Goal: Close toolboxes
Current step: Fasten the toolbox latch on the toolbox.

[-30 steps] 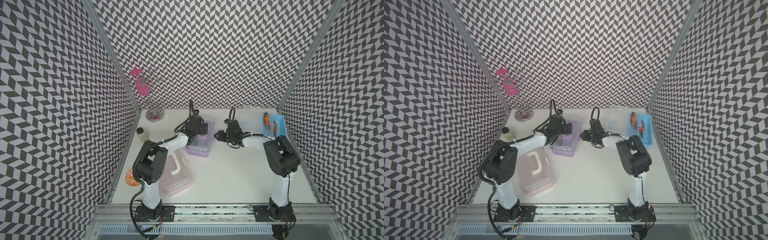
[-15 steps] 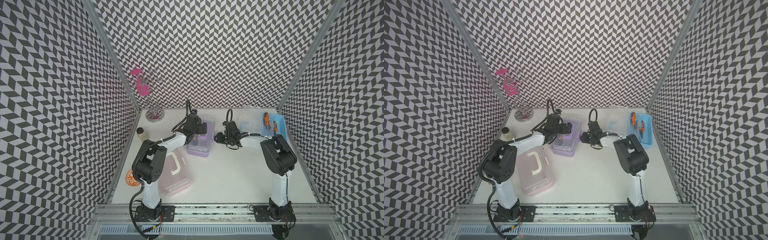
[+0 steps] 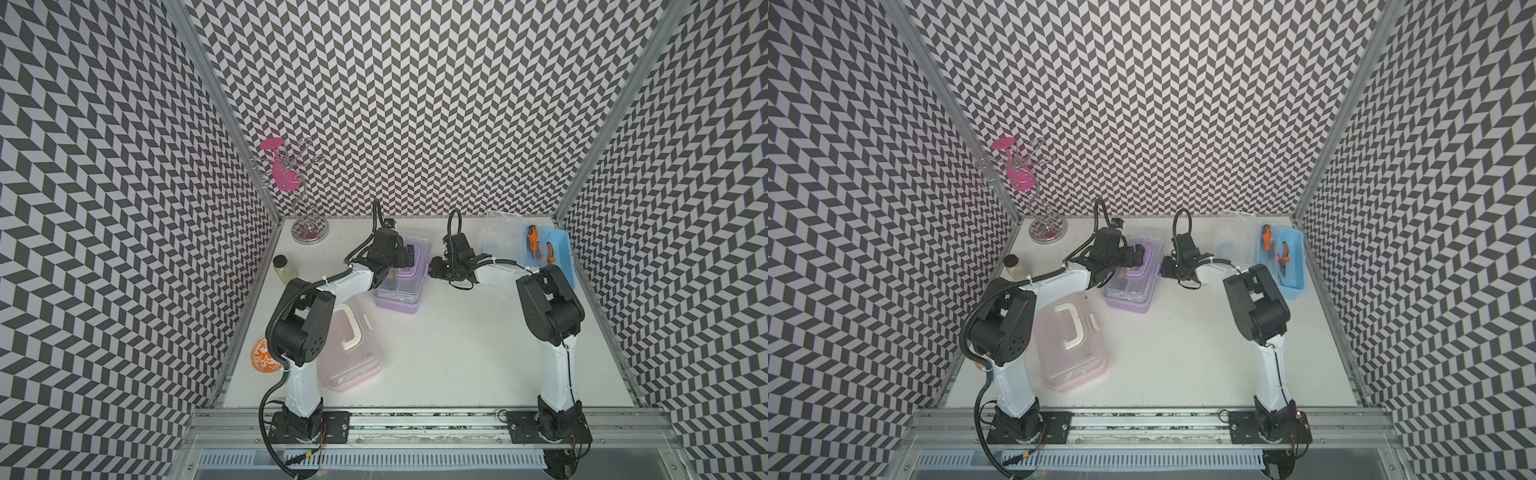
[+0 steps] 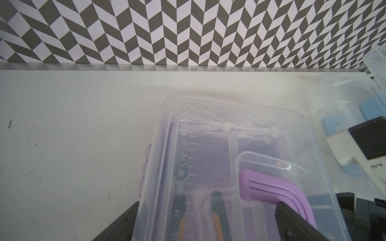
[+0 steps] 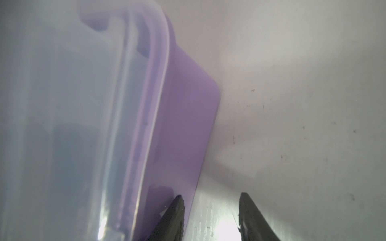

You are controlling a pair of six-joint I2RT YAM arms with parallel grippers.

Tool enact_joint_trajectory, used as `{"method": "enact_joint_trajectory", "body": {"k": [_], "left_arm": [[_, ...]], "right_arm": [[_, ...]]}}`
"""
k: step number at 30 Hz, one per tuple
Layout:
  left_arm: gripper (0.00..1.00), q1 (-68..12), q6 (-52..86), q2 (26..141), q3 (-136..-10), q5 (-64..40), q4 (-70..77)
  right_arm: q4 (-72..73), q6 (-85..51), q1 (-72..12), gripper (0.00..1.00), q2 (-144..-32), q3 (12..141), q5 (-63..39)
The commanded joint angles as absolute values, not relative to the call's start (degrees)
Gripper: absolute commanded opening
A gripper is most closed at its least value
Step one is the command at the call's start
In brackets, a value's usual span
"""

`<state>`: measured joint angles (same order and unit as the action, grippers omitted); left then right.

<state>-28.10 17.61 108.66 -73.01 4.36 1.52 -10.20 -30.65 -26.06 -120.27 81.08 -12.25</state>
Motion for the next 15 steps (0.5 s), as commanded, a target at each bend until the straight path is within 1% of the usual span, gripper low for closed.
{"method": "enact_joint_trajectory", "body": {"k": [1,6,11,15], "left_arm": [[0.97,-32.26,19.15,113.46,-72.81,-3.92,-3.16],[0.98,-31.34,17.45,112.36,-76.64,0.28,-6.34],[0.99,-30.6,14.46,110.22,-85.82,9.1,-12.74],[1.0,-30.59,13.53,107.09,-90.47,14.06,-16.16]], "right_arm": [[-1.67,-31.78,-28.74,0.44,-119.88,84.55,-18.68],[-3.56,-29.6,-27.33,0.46,-118.18,83.22,-15.83],[-2.62,-26.29,-25.31,0.5,-112.68,78.25,-14.37],[-3.1,-23.46,-25.22,0.6,-107.84,74.49,-11.43]]}}
